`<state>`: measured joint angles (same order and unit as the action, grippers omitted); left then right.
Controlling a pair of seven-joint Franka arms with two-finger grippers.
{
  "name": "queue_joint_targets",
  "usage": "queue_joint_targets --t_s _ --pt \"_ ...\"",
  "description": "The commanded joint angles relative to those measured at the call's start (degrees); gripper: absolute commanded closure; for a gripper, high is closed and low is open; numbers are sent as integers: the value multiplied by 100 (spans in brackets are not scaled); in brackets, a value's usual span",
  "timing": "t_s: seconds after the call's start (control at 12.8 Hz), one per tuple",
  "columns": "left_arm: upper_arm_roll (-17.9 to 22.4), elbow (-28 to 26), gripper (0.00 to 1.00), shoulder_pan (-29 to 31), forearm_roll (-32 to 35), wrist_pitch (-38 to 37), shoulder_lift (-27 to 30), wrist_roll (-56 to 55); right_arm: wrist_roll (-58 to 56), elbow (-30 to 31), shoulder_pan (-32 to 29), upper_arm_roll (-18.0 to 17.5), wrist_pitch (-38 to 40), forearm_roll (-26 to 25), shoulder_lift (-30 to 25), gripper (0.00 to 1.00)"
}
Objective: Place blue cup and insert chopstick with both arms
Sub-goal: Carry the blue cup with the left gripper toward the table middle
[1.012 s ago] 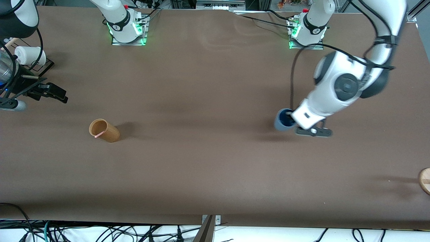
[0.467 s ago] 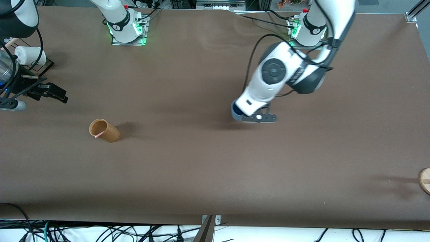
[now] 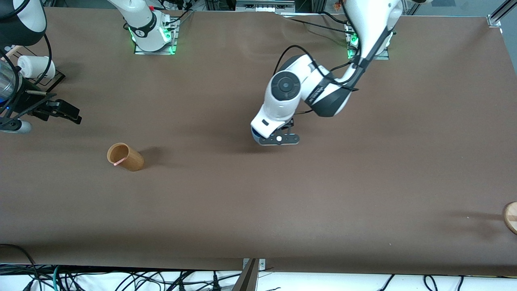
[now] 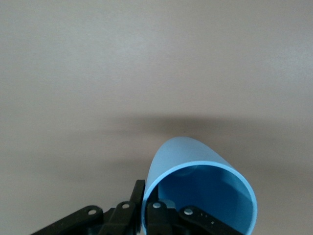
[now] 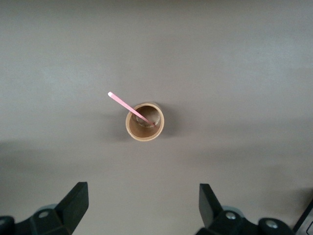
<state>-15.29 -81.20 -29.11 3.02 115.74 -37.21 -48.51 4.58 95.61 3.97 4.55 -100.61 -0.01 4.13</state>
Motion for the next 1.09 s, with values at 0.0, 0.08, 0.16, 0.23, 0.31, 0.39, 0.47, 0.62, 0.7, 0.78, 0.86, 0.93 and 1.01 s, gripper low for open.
queue_joint_targets --t_s 0.0,0.08,0.16,0.23,0.31,0.39,0.47,0.62,0.7,0.78,0.86,0.93,1.01 --pt "219 701 100 -366 -109 -113 -444 -281 -62 45 -54 -59 6 -17 -79 0" --pt "324 789 100 -506 -109 -105 -523 -352 -62 45 -54 -51 6 -17 -79 0" --pt "438 886 100 -638 -117 -105 -619 -431 -62 45 -54 -51 6 -17 -79 0" --pt "500 991 100 -735 -117 -96 -734 -527 -62 45 -63 -59 6 -17 -79 0" --pt "527 1106 100 -823 -109 -96 -857 -633 -62 45 -54 -51 6 -17 -79 0" --pt "570 1237 100 -894 -117 -96 -997 -764 -62 45 -63 -59 6 -8 -70 0" --pt "623 1360 100 -982 -109 -96 -1120 -861 -62 45 -54 -59 6 -8 -79 0" --pt "755 1615 100 -1140 -117 -96 -1340 -976 -62 45 -54 -59 6 1 -70 0" --pt "773 1695 100 -1202 -117 -96 -1428 -985 -62 45 -54 -59 -2 1 -61 0" --pt "790 1730 100 -1211 -117 -96 -1473 -994 -62 45 -63 -59 -29 9 -53 0" --pt "799 1731 100 -1228 -109 -96 -1490 -1012 -62 45 -54 -59 -38 18 -44 0" --pt "799 1731 100 -1229 -109 -96 -1517 -1020 -62 45 -45 -59 -38 27 -44 0" --pt "799 1739 100 -1229 -109 -96 -1517 -1021 -54 37 -36 -59 -38 10 9 0"
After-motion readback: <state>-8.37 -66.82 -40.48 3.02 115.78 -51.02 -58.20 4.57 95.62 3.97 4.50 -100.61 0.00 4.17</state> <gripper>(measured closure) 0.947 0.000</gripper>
